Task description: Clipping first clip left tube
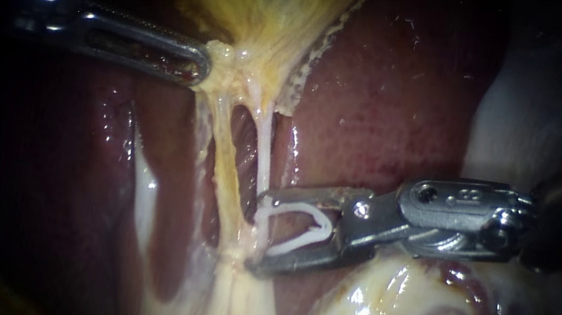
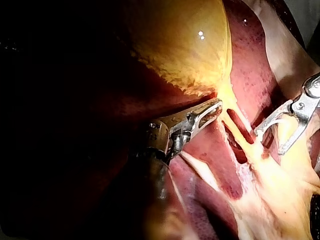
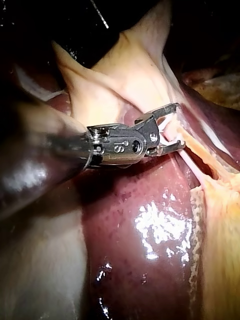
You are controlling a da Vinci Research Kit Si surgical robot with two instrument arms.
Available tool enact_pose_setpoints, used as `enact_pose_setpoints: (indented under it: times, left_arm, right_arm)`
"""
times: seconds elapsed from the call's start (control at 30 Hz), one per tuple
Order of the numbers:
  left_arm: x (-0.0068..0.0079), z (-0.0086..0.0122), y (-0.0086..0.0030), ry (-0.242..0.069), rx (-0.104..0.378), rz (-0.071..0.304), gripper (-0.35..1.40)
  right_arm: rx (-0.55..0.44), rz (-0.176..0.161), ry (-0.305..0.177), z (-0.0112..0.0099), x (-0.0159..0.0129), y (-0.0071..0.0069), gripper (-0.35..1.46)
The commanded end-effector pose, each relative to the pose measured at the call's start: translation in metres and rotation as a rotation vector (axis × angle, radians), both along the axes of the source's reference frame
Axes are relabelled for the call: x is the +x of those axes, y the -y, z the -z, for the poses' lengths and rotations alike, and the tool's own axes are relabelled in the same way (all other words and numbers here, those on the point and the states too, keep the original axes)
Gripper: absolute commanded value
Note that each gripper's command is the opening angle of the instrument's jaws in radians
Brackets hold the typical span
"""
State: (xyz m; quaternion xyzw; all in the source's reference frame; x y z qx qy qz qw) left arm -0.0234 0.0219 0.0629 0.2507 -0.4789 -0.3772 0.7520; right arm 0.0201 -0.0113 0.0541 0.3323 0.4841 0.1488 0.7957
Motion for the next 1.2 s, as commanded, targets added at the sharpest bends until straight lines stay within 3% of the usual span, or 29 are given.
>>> enact_pose_setpoints:
  times: [0.03,0.3,0.6,1.2]
  left_arm:
    - [0.0000,0.0000,0.0000,0.000,0.000,0.000,-0.35]
    - [0.0000,0.0000,0.0000,0.000,0.000,0.000,-0.35]
    - [-0.0002,-0.0001,0.0001,-0.001,-0.001,0.001,-0.35]
    - [-0.0004,-0.0002,0.0002,0.002,0.000,-0.003,-0.35]
  right_arm:
    - [0.001,0.002,0.000,-0.0001,0.0001,0.0000,0.46]
    - [0.004,0.001,-0.001,-0.0011,0.0007,0.0001,0.45]
    - [0.024,0.017,-0.003,-0.0037,0.0012,0.0002,0.44]
    - [0.027,0.033,-0.009,-0.0065,0.0013,-0.0015,0.43]
